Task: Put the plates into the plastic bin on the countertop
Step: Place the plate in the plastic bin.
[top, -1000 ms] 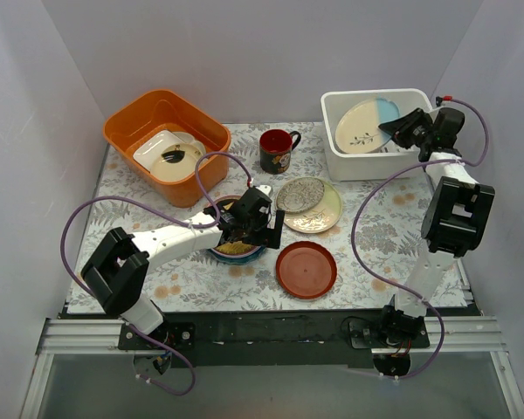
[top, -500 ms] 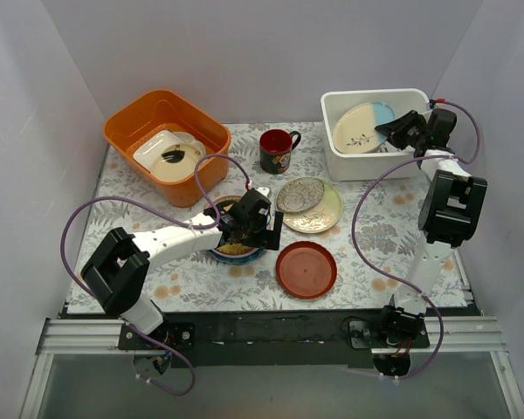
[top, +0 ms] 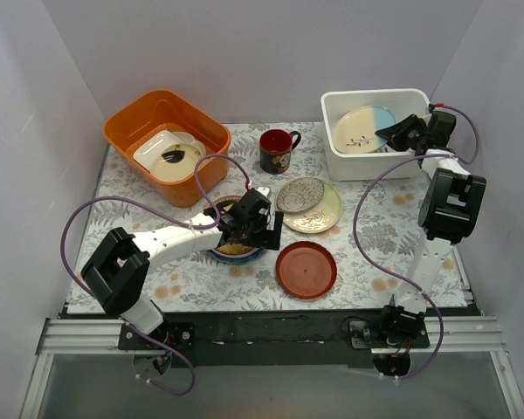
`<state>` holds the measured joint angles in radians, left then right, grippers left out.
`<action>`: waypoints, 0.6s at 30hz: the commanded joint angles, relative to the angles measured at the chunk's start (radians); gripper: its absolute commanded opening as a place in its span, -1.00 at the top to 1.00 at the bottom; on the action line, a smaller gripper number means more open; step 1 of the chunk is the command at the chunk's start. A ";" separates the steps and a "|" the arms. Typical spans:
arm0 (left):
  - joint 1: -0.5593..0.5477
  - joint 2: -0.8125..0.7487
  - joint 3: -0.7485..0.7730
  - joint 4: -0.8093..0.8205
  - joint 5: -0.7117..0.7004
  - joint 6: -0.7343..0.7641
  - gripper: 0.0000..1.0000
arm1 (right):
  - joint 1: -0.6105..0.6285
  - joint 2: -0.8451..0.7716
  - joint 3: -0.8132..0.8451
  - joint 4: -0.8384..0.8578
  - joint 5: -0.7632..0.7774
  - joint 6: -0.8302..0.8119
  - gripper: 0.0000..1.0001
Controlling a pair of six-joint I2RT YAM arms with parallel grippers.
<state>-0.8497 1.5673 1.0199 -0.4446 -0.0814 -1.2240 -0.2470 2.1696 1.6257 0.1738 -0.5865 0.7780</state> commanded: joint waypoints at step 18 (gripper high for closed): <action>0.004 -0.032 -0.023 0.001 0.009 -0.006 -0.96 | -0.012 0.010 0.026 -0.227 0.082 -0.157 -0.37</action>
<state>-0.8497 1.5673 1.0061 -0.4438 -0.0769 -1.2282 -0.2512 2.1796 1.6550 0.0605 -0.5339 0.6674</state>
